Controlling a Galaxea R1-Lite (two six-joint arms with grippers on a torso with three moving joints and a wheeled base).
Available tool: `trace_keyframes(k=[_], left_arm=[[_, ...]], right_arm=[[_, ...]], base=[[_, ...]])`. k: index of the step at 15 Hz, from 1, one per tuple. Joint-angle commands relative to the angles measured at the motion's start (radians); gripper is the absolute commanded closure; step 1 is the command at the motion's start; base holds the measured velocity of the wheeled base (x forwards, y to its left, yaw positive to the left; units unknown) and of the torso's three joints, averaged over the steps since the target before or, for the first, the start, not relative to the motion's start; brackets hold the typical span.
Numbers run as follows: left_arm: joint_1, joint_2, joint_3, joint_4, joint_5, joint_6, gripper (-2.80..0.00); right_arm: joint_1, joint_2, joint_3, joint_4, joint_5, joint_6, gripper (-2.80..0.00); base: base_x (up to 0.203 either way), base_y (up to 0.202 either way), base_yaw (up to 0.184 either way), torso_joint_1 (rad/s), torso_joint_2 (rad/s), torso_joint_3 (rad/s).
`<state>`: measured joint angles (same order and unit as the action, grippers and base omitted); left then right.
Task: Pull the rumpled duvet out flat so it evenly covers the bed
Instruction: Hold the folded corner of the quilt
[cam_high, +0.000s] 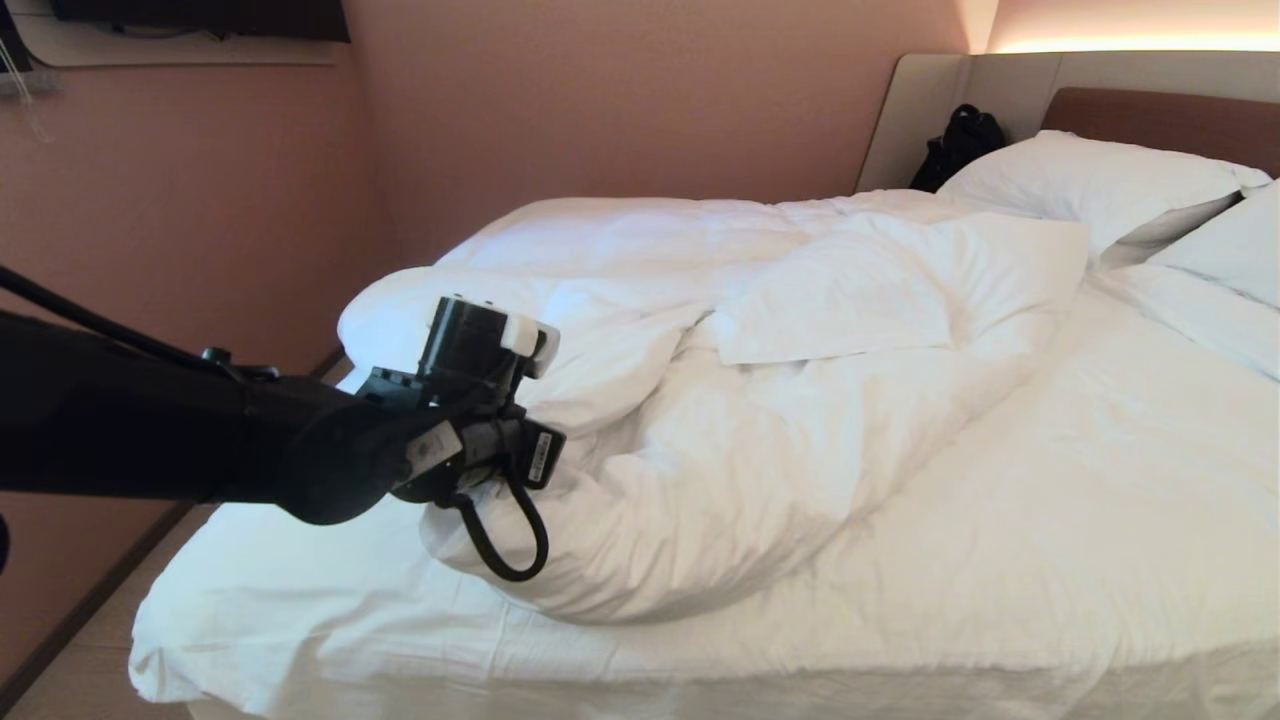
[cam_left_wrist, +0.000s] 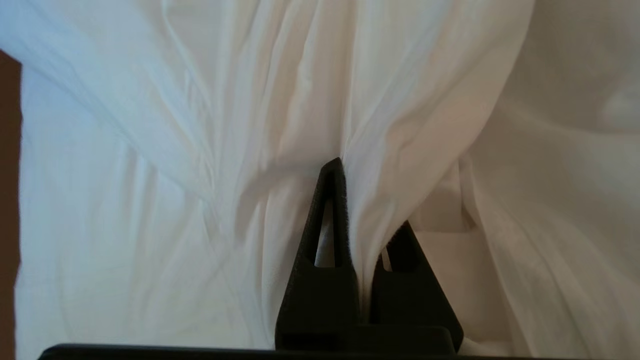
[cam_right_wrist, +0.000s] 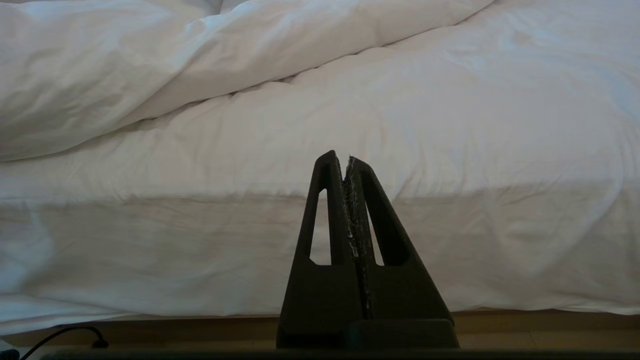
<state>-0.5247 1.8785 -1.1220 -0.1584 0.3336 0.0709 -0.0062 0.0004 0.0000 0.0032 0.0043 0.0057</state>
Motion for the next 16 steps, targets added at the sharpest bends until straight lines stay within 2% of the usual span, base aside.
trace_keyframes(k=[1, 7, 12, 13, 16], left_arm=[[0.000, -0.044, 0.122, -0.049, 0.014, -0.049, 0.00], [-0.004, -0.142, 0.352, -0.129, 0.029, -0.145, 0.00], [-0.009, -0.109, 0.515, -0.314, 0.036, -0.153, 0.00], [-0.009, -0.095, 0.525, -0.328, 0.035, -0.155, -2.80], [-0.009, -0.081, 0.542, -0.365, 0.036, -0.155, -2.80]], right_arm=[[0.000, 0.001, 0.000, 0.000, 0.000, 0.000, 0.00], [0.000, 0.000, 0.000, 0.000, 0.000, 0.000, 0.00], [0.000, 0.001, 0.000, 0.000, 0.000, 0.000, 0.00], [0.000, 0.001, 0.000, 0.000, 0.000, 0.000, 0.00], [0.000, 0.000, 0.000, 0.000, 0.000, 0.000, 0.00]], base=[[0.000, 0.000, 0.000, 0.000, 0.00, 0.000], [0.000, 0.000, 0.000, 0.000, 0.00, 0.000], [0.000, 0.000, 0.000, 0.000, 0.00, 0.000], [0.000, 0.000, 0.000, 0.000, 0.00, 0.000], [0.000, 0.000, 0.000, 0.000, 0.00, 0.000]])
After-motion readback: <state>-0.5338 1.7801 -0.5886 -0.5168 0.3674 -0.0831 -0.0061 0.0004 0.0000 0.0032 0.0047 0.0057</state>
